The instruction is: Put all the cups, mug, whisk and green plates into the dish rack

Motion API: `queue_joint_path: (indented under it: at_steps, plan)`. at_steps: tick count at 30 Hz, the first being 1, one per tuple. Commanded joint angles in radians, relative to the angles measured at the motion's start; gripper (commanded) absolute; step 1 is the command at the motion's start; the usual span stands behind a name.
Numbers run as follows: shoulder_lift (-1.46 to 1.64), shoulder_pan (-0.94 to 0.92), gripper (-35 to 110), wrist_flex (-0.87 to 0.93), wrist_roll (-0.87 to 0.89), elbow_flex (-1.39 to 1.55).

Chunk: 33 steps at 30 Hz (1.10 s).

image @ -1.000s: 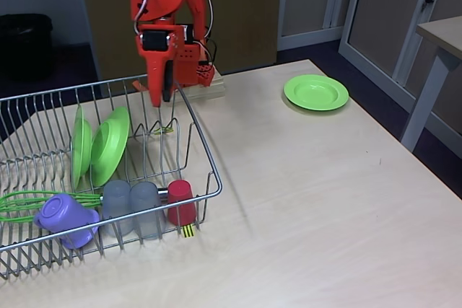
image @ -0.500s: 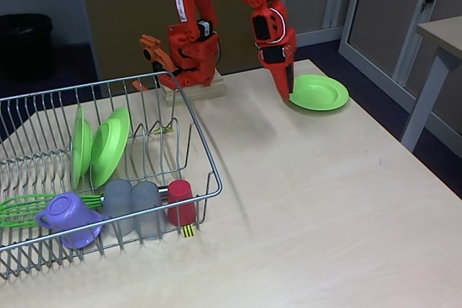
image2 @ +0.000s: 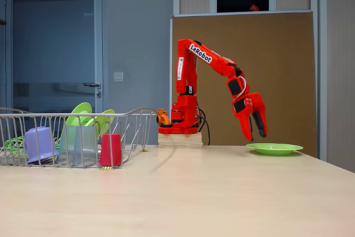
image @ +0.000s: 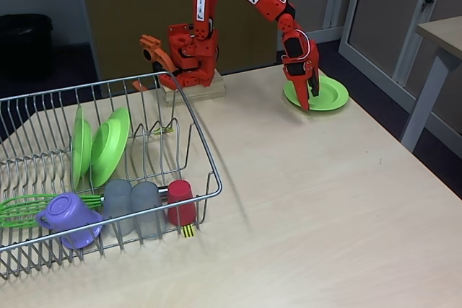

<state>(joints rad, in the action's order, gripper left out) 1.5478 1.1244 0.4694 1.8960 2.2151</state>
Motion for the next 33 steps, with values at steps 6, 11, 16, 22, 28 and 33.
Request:
queue_joint_path:
  at_steps: [6, 11, 16, 22, 28, 33]
  plan:
    - [-0.138, 0.091, 26, -0.198, 0.152, 0.003]
    - [-0.207, 0.097, 23, -0.258, 0.150, 0.021]
    - [-0.252, 0.084, 14, -0.318, 0.110, 0.077]
    - [-0.242, 0.066, 0, -0.330, 0.064, 0.143]
    - [-0.124, 0.012, 0, -0.132, -0.078, 0.118]
    - [0.061, -0.110, 0, 0.261, -0.291, 0.003]
